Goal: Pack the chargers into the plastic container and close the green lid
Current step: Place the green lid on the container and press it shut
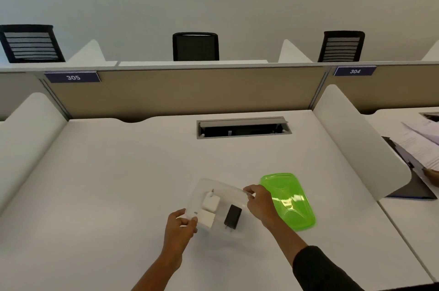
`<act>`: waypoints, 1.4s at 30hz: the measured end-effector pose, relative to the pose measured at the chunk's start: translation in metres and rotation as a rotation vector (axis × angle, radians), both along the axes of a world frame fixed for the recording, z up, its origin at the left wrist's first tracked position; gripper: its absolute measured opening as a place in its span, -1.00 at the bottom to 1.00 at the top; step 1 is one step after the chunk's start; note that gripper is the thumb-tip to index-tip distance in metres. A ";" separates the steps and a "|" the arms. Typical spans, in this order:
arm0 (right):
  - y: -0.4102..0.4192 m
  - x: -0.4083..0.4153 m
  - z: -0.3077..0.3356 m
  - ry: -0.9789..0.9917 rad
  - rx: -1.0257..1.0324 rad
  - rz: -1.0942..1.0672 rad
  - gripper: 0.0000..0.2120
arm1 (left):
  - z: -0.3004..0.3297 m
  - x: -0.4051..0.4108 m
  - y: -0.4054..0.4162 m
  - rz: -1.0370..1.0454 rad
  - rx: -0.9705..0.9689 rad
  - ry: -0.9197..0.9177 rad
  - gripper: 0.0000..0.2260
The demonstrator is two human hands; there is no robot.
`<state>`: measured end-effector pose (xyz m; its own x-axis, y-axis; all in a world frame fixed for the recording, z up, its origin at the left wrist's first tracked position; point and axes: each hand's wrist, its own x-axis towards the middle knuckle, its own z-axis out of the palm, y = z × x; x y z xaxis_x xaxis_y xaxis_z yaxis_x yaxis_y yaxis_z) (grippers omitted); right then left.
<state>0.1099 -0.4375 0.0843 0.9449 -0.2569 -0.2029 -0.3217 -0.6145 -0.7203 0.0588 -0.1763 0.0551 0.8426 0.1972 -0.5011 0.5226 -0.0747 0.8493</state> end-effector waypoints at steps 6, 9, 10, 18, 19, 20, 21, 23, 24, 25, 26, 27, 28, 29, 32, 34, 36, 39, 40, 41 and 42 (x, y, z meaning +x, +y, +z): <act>0.022 0.026 0.011 0.020 0.043 0.059 -0.72 | 0.001 -0.013 0.010 0.100 -0.080 0.067 -0.55; 0.029 0.034 0.014 0.030 0.078 0.067 -0.71 | 0.003 -0.017 0.013 0.118 -0.109 0.088 -0.53; 0.031 0.036 0.014 0.034 0.082 0.069 -0.71 | 0.003 -0.018 0.013 0.120 -0.117 0.094 -0.53; 0.034 0.045 0.016 0.051 0.086 0.111 -0.69 | 0.000 -0.017 0.021 0.092 -0.115 0.126 -0.57; 0.032 0.045 0.016 0.055 0.092 0.111 -0.70 | -0.001 -0.015 0.022 0.070 -0.085 0.130 -0.57; 0.030 0.045 0.016 0.055 0.103 0.106 -0.71 | -0.001 -0.014 0.023 0.044 -0.045 0.132 -0.57; 0.028 0.044 0.016 0.046 0.113 0.097 -0.72 | -0.002 -0.013 0.025 0.016 0.000 0.131 -0.56; 0.019 0.041 0.015 0.003 0.119 0.061 -0.71 | -0.003 -0.010 0.027 -0.035 0.071 0.113 -0.54; 0.014 0.038 0.015 -0.024 0.113 0.031 -0.71 | -0.004 -0.009 0.029 -0.056 0.098 0.102 -0.54; 0.006 0.036 0.014 -0.049 0.103 -0.002 -0.73 | -0.004 -0.008 0.031 -0.073 0.124 0.094 -0.54; -0.002 0.034 0.013 -0.068 0.090 -0.035 -0.75 | -0.004 -0.006 0.032 -0.086 0.149 0.089 -0.55; -0.011 0.030 0.011 -0.077 0.075 -0.062 -0.77 | -0.004 -0.004 0.034 -0.094 0.169 0.082 -0.55; -0.021 0.026 0.010 -0.073 0.056 -0.077 -0.78 | -0.004 -0.002 0.035 -0.099 0.183 0.073 -0.56; -0.031 0.022 0.008 -0.059 0.028 -0.076 -0.78 | -0.003 0.000 0.036 -0.100 0.192 0.063 -0.57; -0.059 0.004 0.000 0.044 -0.088 -0.012 -0.75 | -0.002 0.005 0.038 -0.092 0.212 0.030 -0.59; -0.074 -0.010 -0.004 0.127 -0.141 0.017 -0.71 | -0.002 0.008 0.039 -0.092 0.221 0.014 -0.60; -0.086 -0.023 -0.009 0.200 -0.194 0.040 -0.67 | -0.002 0.011 0.040 -0.093 0.226 0.009 -0.61; -0.098 -0.039 -0.015 0.300 -0.283 0.098 -0.58 | -0.003 0.014 0.039 -0.099 0.232 0.007 -0.61; -0.100 -0.043 -0.017 0.323 -0.297 0.107 -0.57 | -0.003 0.015 0.039 -0.103 0.236 0.008 -0.60; -0.101 -0.047 -0.019 0.335 -0.308 0.110 -0.58 | -0.004 0.015 0.039 -0.105 0.238 0.010 -0.60; -0.101 -0.050 -0.021 0.338 -0.317 0.109 -0.60 | -0.004 0.015 0.039 -0.108 0.239 0.013 -0.60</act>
